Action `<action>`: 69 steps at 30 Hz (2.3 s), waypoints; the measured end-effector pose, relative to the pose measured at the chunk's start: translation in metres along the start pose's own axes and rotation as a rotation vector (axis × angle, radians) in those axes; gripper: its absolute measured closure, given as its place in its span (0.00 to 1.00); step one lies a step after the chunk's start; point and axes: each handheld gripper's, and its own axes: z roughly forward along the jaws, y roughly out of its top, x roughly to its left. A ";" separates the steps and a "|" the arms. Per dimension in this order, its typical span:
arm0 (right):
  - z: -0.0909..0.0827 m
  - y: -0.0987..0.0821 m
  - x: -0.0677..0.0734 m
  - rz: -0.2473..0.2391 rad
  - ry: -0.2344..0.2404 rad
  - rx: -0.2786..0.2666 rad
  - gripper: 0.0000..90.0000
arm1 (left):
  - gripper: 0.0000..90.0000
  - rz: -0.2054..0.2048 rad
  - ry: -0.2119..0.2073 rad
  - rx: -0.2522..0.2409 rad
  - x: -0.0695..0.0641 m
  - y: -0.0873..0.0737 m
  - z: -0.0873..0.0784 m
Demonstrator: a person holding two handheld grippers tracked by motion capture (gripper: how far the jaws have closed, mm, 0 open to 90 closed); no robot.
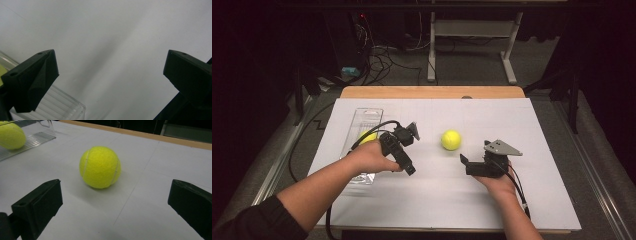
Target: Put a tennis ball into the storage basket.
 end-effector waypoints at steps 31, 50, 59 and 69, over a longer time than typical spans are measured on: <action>0.038 0.015 0.009 -0.016 0.029 0.043 0.00 | 0.01 0.002 -0.010 -0.005 -0.001 -0.002 0.000; 0.071 0.023 0.014 -0.006 0.035 0.099 0.01 | 0.01 0.014 -0.018 0.005 -0.002 0.001 0.002; 0.085 0.025 0.015 -0.003 0.030 0.138 0.05 | 0.01 0.013 -0.018 0.001 -0.002 0.001 0.003; 0.092 0.024 0.013 0.008 0.026 0.162 0.12 | 0.01 0.012 -0.015 0.002 -0.002 0.001 0.003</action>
